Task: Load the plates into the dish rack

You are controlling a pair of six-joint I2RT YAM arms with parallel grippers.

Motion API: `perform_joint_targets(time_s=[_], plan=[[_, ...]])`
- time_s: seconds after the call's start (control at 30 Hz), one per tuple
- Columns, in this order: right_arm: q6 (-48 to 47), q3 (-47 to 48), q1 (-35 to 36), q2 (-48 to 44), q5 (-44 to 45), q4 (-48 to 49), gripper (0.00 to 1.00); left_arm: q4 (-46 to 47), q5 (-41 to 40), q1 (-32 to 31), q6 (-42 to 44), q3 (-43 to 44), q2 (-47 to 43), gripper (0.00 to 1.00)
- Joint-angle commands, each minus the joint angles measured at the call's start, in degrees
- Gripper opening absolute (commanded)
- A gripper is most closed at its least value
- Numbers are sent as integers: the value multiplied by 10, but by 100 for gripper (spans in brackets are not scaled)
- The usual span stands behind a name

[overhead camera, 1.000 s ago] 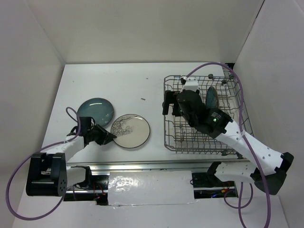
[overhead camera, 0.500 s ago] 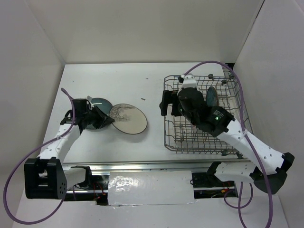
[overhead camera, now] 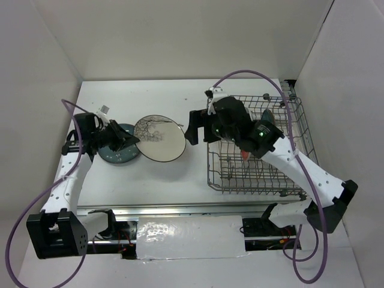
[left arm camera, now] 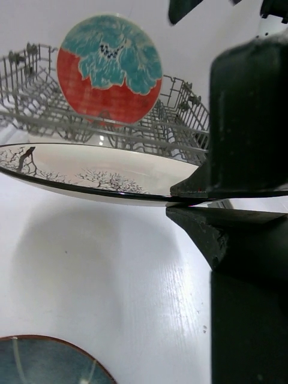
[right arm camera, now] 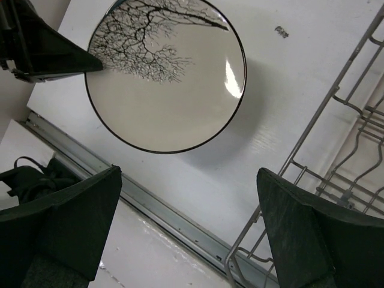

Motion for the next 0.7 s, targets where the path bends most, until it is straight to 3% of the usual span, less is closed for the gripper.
perform_joint_targets(time_s=[0.0,0.2,0.4,0.67], plan=[[5,54,-24,31,-52,-30,100,27,122,20,36,70,-23,0],[0,90,-64,76,-97,-36,100,-12,198,47,72,133,-13,0],[-9,118,-101,112,-177,-9,100,6,307,81,68,137,-12,0],[-1,115,-127,139,-254,36,100,31,371,102,59,134,-20,0]])
